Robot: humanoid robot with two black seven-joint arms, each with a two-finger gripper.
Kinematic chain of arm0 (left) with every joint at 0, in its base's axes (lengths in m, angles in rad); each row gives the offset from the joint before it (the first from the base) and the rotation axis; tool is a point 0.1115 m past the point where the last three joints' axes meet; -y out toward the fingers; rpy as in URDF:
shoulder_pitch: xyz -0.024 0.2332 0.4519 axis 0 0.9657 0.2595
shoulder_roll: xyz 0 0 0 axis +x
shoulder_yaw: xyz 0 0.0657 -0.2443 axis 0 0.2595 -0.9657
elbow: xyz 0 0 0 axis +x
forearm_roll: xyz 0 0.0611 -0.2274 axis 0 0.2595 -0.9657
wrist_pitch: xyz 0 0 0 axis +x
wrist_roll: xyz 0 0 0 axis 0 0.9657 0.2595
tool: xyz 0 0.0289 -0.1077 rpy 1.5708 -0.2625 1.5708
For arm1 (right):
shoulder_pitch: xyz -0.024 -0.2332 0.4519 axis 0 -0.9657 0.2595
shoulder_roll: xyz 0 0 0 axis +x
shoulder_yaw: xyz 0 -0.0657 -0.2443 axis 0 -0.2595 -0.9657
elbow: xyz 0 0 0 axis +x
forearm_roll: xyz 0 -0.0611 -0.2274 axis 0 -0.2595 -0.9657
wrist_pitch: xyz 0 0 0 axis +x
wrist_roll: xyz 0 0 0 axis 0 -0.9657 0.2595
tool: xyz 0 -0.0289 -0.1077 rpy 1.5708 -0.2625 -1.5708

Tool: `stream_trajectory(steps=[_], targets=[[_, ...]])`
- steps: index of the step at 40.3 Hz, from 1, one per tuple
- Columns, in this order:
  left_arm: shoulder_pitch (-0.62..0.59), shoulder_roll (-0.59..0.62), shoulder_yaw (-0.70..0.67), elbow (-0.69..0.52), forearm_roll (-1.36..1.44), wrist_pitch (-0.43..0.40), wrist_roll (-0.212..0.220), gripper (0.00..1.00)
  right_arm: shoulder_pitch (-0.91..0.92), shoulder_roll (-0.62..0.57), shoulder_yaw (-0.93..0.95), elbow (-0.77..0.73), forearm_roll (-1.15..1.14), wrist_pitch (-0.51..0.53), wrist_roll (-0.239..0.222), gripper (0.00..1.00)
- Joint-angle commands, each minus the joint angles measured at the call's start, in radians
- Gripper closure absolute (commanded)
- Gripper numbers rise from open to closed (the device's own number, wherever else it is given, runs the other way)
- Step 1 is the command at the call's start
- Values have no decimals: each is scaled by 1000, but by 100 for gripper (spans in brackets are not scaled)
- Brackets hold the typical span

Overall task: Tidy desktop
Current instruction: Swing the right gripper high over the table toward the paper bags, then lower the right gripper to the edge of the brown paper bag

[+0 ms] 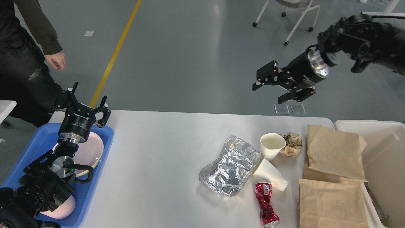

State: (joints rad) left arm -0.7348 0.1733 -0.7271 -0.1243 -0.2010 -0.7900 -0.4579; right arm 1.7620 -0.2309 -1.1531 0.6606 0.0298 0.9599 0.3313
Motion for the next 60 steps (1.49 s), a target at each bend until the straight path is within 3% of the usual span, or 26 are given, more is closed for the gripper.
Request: stream_trajectory(steps=[1, 6, 16, 32, 37, 55, 60], targets=[[0, 0, 0, 0, 0, 0, 1, 4, -4, -154, -51, -21, -18, 0, -2, 0], [0, 0, 0, 0, 0, 0, 1, 4, -47, -295, -59, -30, -50, -7, -2, 0], [-1, 0, 0, 0, 0, 0, 1, 4, -145, -412, -56, -27, -126, -115, -2, 0], [0, 0, 0, 0, 0, 0, 1, 4, -453, -406, -39, -16, -174, -470, -2, 0], [0, 0, 0, 0, 0, 0, 1, 4, -510, -403, -39, -12, -176, -517, -2, 0], [0, 0, 0, 0, 0, 0, 1, 4, -535, -406, 27, 39, -169, -532, -3, 0], [0, 0, 0, 0, 0, 0, -1, 4, -582, -403, 58, 30, -172, -596, -3, 0]])
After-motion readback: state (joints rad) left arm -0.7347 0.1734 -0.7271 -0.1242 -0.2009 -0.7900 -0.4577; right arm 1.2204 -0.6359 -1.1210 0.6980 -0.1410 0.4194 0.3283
